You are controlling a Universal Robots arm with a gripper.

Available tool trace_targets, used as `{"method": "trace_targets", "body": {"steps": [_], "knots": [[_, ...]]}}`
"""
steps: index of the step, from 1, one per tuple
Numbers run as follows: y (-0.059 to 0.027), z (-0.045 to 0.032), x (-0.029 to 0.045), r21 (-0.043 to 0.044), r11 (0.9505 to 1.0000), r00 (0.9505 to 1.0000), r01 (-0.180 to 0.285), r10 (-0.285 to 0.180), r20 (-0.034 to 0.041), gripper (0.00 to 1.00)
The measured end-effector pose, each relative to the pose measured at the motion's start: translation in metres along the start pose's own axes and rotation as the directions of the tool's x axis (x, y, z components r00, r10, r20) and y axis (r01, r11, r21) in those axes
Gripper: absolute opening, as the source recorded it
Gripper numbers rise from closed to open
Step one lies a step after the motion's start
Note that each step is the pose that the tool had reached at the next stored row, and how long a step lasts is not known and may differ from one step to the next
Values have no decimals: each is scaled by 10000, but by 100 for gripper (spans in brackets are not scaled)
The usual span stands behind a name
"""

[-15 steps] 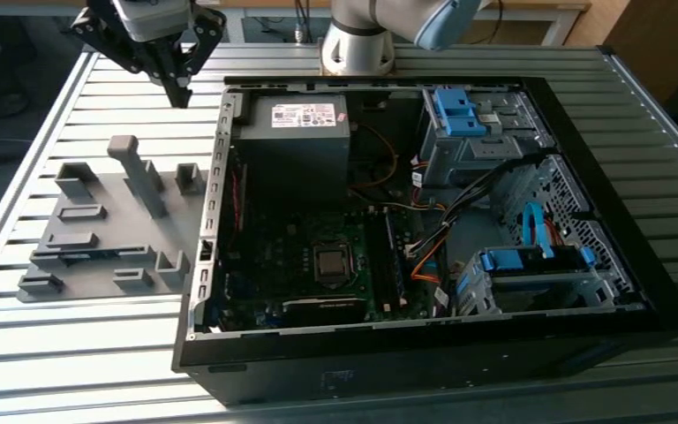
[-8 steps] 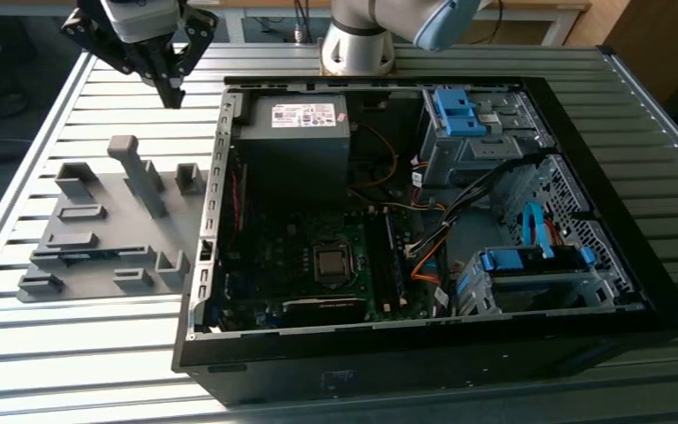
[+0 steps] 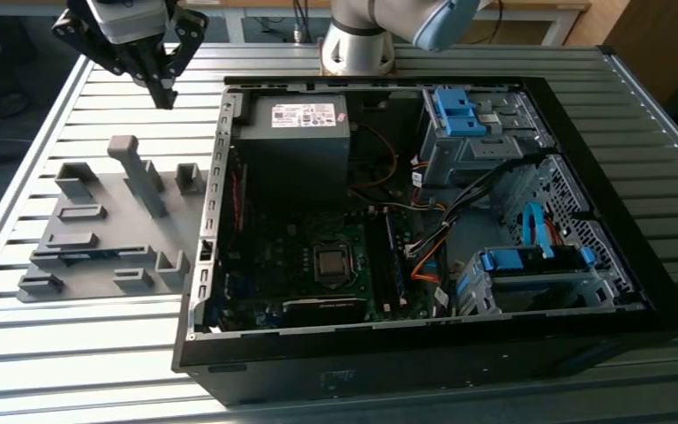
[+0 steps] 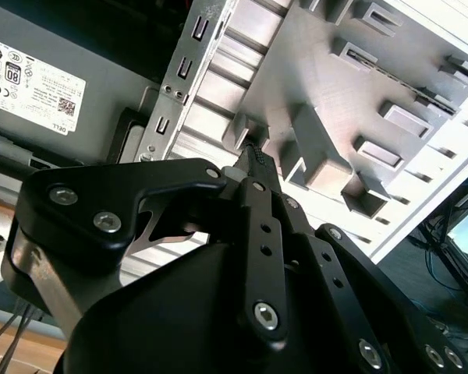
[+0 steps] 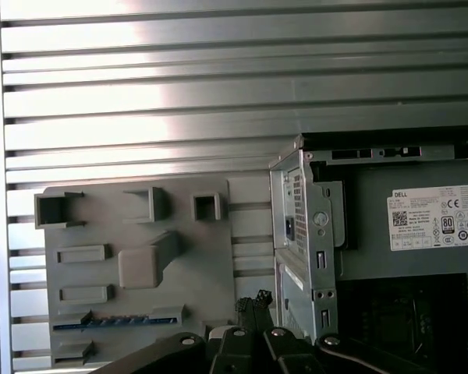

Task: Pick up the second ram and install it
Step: 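Reach for the second ram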

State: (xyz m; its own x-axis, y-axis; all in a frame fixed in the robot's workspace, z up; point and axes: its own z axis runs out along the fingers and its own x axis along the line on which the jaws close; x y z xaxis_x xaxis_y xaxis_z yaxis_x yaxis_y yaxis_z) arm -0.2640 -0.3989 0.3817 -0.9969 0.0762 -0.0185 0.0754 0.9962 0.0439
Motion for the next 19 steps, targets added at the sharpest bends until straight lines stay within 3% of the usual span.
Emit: {"method": "trace_targets", "body": {"steps": [19], "knots": [[-16,9,199,0,10000,10000,0,0,-3,11]]}}
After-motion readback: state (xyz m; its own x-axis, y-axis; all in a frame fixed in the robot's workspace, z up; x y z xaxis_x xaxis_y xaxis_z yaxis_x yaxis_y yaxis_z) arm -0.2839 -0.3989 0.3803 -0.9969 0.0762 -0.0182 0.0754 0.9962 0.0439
